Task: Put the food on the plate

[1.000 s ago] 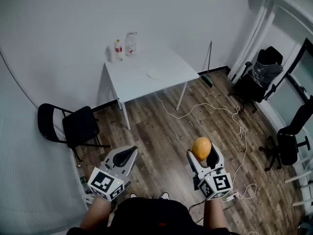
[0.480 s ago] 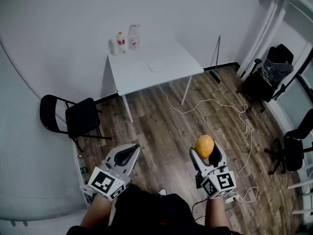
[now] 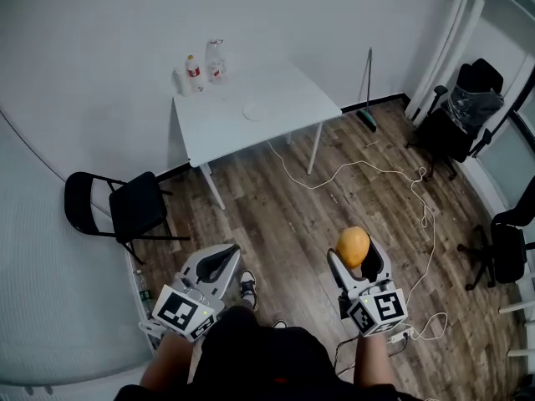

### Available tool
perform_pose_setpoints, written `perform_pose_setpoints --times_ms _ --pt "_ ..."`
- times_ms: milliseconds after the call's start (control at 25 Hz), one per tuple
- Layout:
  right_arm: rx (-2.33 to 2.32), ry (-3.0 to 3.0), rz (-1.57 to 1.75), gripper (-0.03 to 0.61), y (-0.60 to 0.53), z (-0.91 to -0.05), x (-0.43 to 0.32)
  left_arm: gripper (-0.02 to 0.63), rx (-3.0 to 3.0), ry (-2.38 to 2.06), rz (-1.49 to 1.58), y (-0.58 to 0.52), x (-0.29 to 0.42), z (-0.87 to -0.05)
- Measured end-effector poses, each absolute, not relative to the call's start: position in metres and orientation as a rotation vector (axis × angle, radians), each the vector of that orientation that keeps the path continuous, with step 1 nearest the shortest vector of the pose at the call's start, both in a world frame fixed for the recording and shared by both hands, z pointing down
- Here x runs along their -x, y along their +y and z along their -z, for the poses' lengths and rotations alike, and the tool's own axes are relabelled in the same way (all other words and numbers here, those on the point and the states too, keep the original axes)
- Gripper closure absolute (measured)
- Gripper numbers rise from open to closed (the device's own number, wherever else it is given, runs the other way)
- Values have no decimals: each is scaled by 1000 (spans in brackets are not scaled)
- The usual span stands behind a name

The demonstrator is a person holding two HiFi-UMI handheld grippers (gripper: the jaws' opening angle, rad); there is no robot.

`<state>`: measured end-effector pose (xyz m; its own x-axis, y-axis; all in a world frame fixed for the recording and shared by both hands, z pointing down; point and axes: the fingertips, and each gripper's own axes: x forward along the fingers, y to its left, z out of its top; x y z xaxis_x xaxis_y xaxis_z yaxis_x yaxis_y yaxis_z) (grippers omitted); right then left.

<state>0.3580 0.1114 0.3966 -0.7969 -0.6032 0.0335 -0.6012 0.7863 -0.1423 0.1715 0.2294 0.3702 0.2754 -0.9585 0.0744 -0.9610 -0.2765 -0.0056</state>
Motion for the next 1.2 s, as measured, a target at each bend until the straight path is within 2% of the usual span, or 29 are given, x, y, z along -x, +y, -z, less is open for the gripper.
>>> perform_pose_setpoints --times_ms 200,400,1200 --pt "1058 2961 202 196 75 -402 -358 594 -2497 -1833 -89 184 -164 -378" --pt "1079 2986 161 196 29 -399 -326 594 -2491 -1841 -78 129 -129 -381" --pt "1022 3031 104 196 -125 -386 -87 594 -2438 -1822 -53 -33 103 -386"
